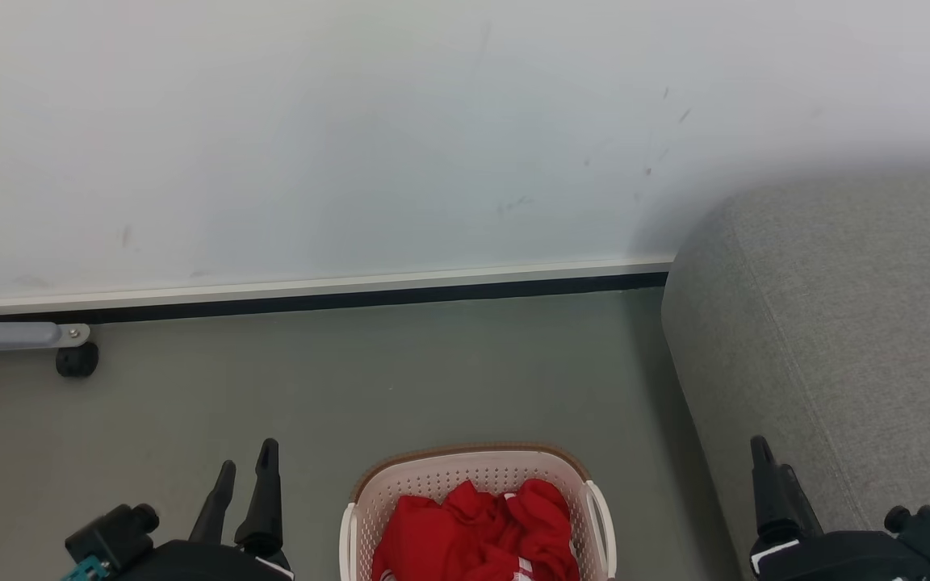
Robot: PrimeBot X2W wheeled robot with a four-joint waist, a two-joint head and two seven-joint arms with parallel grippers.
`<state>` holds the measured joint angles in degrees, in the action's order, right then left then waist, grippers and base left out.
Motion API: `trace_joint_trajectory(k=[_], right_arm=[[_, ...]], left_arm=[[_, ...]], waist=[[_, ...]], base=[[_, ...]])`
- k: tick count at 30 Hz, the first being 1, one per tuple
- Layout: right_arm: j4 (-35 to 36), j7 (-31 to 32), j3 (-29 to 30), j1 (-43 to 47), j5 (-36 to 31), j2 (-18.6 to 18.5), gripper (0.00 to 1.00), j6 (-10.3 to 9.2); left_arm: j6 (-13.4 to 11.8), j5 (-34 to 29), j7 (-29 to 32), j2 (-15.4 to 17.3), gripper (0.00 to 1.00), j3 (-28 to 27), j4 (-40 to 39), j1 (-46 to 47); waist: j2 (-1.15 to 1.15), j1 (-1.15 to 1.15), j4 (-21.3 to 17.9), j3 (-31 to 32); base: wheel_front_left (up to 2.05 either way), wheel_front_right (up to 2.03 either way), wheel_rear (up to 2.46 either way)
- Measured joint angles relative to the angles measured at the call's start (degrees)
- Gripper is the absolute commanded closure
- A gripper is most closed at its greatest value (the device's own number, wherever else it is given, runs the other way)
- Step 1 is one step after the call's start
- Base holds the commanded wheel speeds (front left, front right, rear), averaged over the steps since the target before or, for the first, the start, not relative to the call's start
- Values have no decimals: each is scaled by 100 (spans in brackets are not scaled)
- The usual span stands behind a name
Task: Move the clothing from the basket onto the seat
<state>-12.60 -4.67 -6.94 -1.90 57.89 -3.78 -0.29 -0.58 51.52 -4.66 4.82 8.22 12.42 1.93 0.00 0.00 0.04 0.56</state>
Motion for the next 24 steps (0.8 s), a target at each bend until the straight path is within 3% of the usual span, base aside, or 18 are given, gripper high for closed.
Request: trace_joint_trajectory(k=[10,24], right_arm=[[68,-212,-374,-10,-1007,-114,0,-136],[103,-510,-775,5,-2083,-207,0,-354]], left_arm=[[-146,-1339,-220,208,0,297,-22,1],[-355,-2583,-510,248,0,511,-3,-20]], waist=[[0,0,-12,31],[0,0,-12,115]], base=[[0,0,0],[0,0,0]])
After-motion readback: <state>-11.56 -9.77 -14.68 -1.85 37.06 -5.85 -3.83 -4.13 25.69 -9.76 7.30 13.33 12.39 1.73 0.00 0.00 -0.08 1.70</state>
